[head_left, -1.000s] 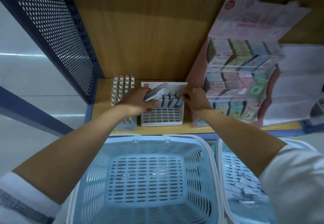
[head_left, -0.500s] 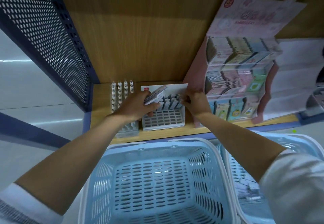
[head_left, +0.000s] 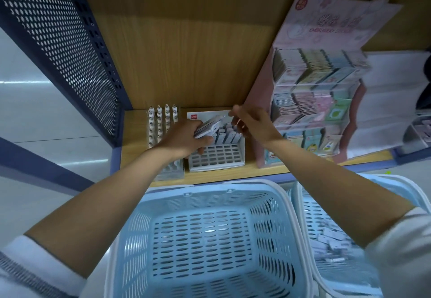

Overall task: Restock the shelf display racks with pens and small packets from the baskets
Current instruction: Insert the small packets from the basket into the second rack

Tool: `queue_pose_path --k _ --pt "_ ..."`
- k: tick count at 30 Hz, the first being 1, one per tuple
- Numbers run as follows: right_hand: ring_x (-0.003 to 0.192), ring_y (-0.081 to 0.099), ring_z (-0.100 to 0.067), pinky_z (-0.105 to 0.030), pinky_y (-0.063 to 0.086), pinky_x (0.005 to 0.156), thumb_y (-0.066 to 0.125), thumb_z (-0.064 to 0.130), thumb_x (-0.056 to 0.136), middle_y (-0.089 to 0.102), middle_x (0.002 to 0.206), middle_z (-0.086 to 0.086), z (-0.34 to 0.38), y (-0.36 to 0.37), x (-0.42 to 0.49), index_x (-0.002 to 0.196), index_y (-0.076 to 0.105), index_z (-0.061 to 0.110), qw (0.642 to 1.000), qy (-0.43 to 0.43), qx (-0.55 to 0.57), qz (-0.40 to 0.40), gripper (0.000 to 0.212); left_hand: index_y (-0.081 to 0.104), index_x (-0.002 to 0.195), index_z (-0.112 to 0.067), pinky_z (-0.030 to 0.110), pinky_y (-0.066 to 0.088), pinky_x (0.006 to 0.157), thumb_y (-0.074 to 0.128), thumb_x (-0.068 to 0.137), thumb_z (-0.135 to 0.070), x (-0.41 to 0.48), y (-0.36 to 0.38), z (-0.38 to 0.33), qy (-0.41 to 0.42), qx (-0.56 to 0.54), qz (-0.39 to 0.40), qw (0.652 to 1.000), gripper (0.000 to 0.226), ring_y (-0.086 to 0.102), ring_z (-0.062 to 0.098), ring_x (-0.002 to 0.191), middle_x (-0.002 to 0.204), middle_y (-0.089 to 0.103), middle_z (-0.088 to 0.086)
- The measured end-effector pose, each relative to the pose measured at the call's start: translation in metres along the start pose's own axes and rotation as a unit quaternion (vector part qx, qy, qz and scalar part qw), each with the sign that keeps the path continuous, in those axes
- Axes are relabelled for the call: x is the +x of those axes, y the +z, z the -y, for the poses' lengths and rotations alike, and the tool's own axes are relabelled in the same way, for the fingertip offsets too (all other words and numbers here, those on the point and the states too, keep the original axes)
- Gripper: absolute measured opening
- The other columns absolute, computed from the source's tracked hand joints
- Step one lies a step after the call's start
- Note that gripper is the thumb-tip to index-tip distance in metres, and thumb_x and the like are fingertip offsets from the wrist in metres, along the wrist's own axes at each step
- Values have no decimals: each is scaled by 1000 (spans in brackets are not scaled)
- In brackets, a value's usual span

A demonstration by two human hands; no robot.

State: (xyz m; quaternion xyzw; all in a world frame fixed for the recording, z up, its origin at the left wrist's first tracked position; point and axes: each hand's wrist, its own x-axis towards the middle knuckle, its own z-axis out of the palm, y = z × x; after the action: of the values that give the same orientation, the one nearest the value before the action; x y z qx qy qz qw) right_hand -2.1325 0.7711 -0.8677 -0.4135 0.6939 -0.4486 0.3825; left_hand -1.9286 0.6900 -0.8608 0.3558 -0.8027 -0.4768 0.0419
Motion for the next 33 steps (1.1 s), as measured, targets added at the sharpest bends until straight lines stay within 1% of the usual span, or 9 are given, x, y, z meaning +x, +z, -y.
queue_pose_path --k 1,5,8,10,13,17,22,27,33 --pt "54 53 -15 -23 40 47 56 35 94 62 69 -5 11 0 -2 90 65 11 998 22 44 36 26 62 96 -12 19 36 44 64 93 -30 1 1 -1 0 11 -1 1000 18 51 -4 38 73 70 3" --pt "58 53 -15 -23 44 51 68 15 87 61 73 -11 26 1 -3 82 63 13 991 4 -5 133 7 55 79 -21 24 39 52 64 93 -33 4 6 -3 4 48 6 999 20 55 0 46 68 70 -3" --pt "65 62 -14 -23 51 61 65 4 87 67 77 -9 25 -6 -1 88 63 9 991 21 78 104 5 55 80 -23 26 41 55 64 93 -33 3 7 -4 -3 38 7 999 19 60 6 53 68 70 -3" --pt "69 65 -14 -24 54 65 61 2 89 68 77 -3 25 -8 -1 102 62 7 989 27 116 84 14 57 85 -21 26 41 55 63 93 -33 3 8 -7 -7 38 0 999 16 61 8 58 70 70 -1" --pt "79 63 -14 -24 53 71 61 6 91 66 88 -2 26 -6 -4 118 61 11 989 23 81 118 27 59 91 -18 25 38 53 63 93 -34 4 10 -13 -3 55 -2 998 17 63 7 60 71 69 -3" --pt "82 63 -8 -20 50 77 67 4 85 68 91 -1 31 -11 -6 112 64 11 984 12 32 175 27 60 90 -16 25 36 51 64 92 -33 5 8 -14 -4 34 14 999 18 55 -1 47 67 69 -2" --pt "74 64 -6 -20 51 75 65 1 86 70 79 6 30 -19 -5 100 68 11 988 -11 23 154 17 59 91 -11 25 38 44 63 94 -26 2 7 -20 -17 -58 80 995 15 47 8 39 64 67 3" --pt "68 65 -1 -12 49 62 56 -6 89 71 71 10 39 -25 -9 99 65 6 988 -42 77 127 18 62 100 -5 26 34 48 61 94 -28 2 6 -28 -23 -148 116 982 24 42 12 44 65 67 2" --pt "76 67 -10 -21 55 75 56 0 91 72 80 2 39 -30 -4 99 66 5 980 -40 155 119 15 59 105 -10 25 31 47 62 94 -29 2 2 -28 -35 -184 138 973 22 38 12 42 68 66 5"
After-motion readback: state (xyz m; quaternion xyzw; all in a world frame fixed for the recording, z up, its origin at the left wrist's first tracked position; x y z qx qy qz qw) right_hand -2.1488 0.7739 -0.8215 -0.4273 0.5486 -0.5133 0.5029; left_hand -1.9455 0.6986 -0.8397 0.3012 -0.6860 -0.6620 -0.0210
